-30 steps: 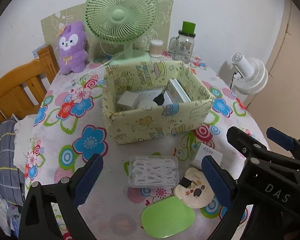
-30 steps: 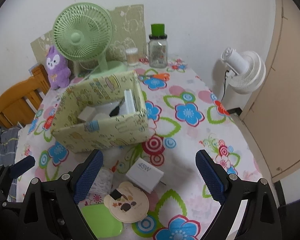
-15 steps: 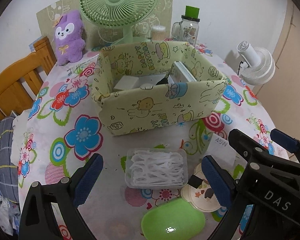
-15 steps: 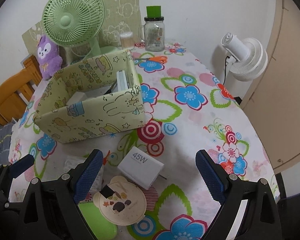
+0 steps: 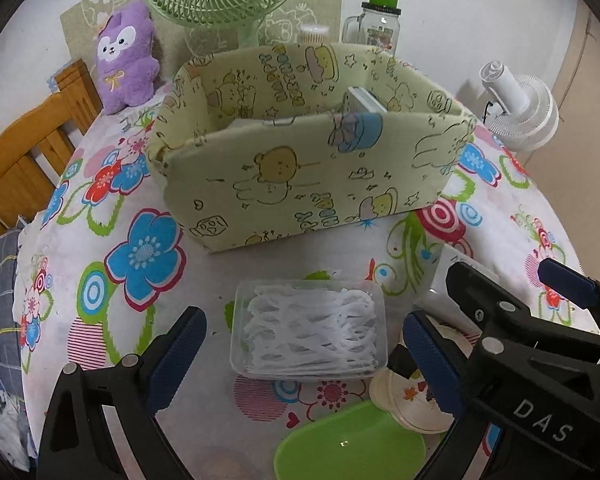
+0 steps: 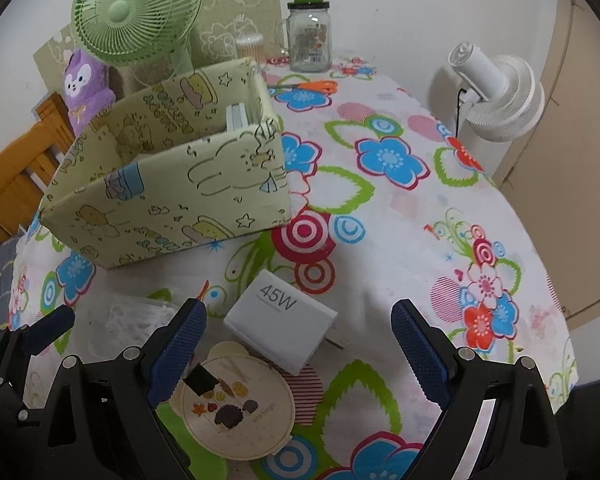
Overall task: Organize rigid objects
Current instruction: 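Grasp the white charger with the right gripper while the left grasps the clear floss-pick box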
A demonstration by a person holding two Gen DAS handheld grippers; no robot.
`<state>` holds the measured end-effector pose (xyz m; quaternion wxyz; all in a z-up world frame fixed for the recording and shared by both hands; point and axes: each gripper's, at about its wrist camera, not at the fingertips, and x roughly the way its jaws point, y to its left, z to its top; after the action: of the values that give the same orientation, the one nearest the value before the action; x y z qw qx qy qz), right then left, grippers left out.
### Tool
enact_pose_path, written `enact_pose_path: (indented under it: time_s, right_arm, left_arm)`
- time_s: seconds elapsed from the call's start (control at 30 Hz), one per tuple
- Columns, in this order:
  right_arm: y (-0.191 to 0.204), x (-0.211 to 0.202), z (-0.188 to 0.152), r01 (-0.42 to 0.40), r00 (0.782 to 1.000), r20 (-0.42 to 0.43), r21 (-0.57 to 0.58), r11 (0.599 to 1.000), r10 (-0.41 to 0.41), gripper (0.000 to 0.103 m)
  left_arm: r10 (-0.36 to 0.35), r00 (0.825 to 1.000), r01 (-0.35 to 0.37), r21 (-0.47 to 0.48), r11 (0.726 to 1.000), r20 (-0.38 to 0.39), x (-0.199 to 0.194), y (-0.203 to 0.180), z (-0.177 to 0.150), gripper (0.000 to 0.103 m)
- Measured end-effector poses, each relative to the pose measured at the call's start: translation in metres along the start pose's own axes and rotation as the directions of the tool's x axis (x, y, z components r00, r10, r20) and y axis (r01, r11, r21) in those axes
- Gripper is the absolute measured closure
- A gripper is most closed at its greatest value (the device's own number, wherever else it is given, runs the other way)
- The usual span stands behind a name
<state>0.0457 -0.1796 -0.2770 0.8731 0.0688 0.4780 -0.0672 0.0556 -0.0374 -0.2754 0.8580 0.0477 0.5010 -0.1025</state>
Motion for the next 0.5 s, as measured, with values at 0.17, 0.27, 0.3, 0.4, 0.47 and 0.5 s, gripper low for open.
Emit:
enact_pose_path:
  time_s: [0.17,0.27,0.3,0.4,0.47,0.5]
  right_arm:
    - [0.001,0.008,0.000,0.008,1.000,-0.007,-0.010,1.000,-0.008,0.008]
    - [0.002,0.013,-0.001,0.010,1.000,-0.013,-0.016,1.000,-0.011,0.008]
    - [0.002,0.015,-0.001,0.015,1.000,-0.014,-0.019,1.000,-0.016,0.008]
    - [0.003,0.019,-0.003,0.019,1.000,-0.020,-0.027,0.999,-0.020,0.008]
    - [0.003,0.021,-0.004,0.017,1.000,-0.026,-0.024,1.000,-0.017,0.008]
    - [0.002,0.022,-0.005,0.017,0.999,-0.029,-0.022,1.000,-0.017,0.008]
  left_arm:
    - [0.003,1.000,-0.003,0.011,1.000,-0.007,0.010,0.000,-0.001,0.003]
    - [0.009,1.000,-0.009,0.018,1.000,-0.013,0.015,-0.001,-0.001,0.003]
    - [0.011,1.000,-0.010,0.020,1.000,-0.015,0.016,-0.002,-0.002,0.003]
    - [0.016,1.000,-0.016,0.027,1.000,-0.021,0.020,-0.004,-0.004,0.003]
    - [0.027,1.000,-0.026,0.033,0.999,-0.013,0.020,-0.005,-0.005,0.003]
    - [0.025,1.000,-0.025,0.039,0.999,-0.016,0.022,-0.006,-0.005,0.003]
